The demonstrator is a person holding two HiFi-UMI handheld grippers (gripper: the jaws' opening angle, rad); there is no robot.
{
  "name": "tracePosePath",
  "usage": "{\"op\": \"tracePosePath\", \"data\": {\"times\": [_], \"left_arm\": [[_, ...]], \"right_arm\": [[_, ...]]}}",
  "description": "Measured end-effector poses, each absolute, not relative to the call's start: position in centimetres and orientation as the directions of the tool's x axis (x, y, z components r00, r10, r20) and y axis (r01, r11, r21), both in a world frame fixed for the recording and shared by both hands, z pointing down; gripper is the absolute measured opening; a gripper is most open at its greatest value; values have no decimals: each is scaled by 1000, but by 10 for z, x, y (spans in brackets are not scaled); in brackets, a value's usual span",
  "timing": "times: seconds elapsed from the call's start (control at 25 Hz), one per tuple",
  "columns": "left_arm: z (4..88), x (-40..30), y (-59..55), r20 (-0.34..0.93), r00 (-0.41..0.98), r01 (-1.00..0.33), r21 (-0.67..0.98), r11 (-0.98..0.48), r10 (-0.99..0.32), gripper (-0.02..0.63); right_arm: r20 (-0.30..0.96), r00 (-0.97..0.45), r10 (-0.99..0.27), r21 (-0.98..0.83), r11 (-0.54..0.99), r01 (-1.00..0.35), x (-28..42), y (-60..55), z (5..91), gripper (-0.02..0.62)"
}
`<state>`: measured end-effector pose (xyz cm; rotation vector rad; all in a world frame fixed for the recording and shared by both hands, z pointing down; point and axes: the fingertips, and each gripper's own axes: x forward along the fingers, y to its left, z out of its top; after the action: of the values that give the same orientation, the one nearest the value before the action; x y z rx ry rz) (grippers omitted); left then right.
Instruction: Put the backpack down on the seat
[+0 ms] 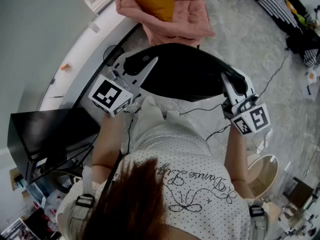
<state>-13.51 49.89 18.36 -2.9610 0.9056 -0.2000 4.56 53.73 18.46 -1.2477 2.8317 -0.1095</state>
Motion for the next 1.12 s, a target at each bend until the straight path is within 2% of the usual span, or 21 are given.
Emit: {"op": "tracePosePath", "data": {"times": [0.68, 1.12], "left_arm": [[173, -122, 499, 108, 802, -582, -75, -809, -587, 32], [181, -113, 432, 111, 808, -574, -74, -816, -578, 32]], "right_arm": [[-24, -690, -723, -78, 690, -720, 59, 528, 177, 89], [-18, -676, -737, -93, 674, -733, 68, 465, 184, 89]]}}
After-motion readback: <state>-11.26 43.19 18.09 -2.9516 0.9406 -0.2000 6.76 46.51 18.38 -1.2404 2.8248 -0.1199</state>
